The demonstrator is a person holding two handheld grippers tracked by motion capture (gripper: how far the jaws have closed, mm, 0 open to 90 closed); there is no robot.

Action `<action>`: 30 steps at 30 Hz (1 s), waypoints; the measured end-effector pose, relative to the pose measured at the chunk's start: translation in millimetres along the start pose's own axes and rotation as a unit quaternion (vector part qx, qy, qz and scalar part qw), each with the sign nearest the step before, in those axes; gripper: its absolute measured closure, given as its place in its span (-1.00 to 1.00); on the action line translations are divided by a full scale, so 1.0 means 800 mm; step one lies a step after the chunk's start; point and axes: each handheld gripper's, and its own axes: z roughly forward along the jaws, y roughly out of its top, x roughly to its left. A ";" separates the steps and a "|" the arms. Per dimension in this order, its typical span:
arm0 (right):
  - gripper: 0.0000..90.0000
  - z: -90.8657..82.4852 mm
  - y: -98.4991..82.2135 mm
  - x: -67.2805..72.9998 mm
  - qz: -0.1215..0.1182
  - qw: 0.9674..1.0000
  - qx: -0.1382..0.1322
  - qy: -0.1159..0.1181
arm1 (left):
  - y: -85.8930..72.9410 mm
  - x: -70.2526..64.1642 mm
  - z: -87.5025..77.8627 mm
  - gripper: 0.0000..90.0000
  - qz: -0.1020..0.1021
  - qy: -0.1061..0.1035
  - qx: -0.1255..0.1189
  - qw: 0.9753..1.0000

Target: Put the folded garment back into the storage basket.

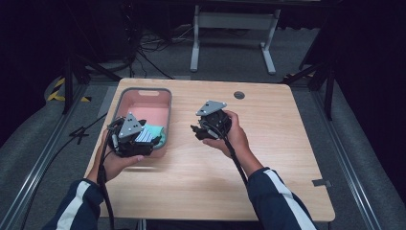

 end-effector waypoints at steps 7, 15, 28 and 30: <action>-0.30 -0.013 -0.015 -0.003 -0.008 1.000 0.010 -0.009 | -0.003 -0.027 0.013 -0.48 0.029 -0.003 0.016 0.999; -0.34 -0.024 -0.041 -0.009 -0.016 0.999 0.034 -0.008 | -0.002 -0.052 0.017 -0.53 0.064 -0.019 0.022 0.998; -0.32 -0.049 -0.088 -0.018 -0.015 0.999 0.049 -0.014 | -0.011 -0.080 0.038 -0.54 0.100 -0.047 0.050 0.993; -0.32 -0.052 -0.095 -0.018 -0.018 0.998 0.053 -0.016 | -0.012 -0.083 0.041 -0.54 0.103 -0.049 0.053 0.992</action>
